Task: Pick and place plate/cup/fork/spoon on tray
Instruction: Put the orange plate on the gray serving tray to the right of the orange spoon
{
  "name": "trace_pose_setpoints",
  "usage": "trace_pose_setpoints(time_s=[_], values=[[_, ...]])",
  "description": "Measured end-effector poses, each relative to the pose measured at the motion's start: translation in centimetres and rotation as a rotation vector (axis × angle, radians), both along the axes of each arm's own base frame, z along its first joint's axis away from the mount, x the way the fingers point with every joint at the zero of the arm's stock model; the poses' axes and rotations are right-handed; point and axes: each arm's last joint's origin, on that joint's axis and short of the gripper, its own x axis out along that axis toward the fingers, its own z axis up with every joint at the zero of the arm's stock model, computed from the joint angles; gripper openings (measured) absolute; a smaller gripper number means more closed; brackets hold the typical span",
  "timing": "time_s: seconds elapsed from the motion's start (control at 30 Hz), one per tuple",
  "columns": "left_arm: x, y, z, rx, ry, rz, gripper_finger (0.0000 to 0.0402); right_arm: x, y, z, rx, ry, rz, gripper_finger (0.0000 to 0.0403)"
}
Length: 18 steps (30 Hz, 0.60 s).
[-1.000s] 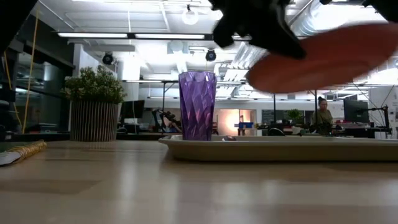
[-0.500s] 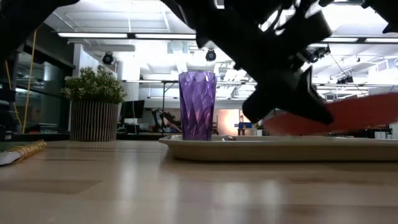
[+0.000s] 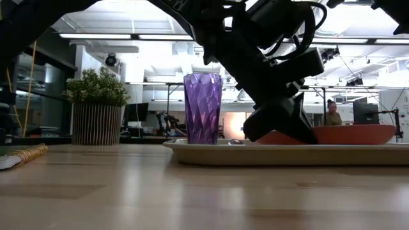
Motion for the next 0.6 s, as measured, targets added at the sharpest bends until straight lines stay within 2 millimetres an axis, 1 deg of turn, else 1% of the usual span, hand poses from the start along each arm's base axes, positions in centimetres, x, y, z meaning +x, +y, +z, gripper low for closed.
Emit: trace_pose_setpoints(time_s=[0.37, 0.47, 0.6], values=[[0.00, 0.48, 0.01, -0.022, -0.005, 0.033, 0.0005, 0.05, -0.03, -0.06, 0.006, 0.007, -0.008, 0.0119], [-0.03, 0.48, -0.01, -0.028, -0.002, 0.039, 0.0025, 0.06, -0.07, -0.06, 0.015, 0.008, -0.020, 0.0119], [-0.10, 0.41, -0.09, -0.025, 0.009, 0.041, 0.0071, 0.06, -0.09, -0.06, 0.018, 0.007, -0.023, 0.0119]])
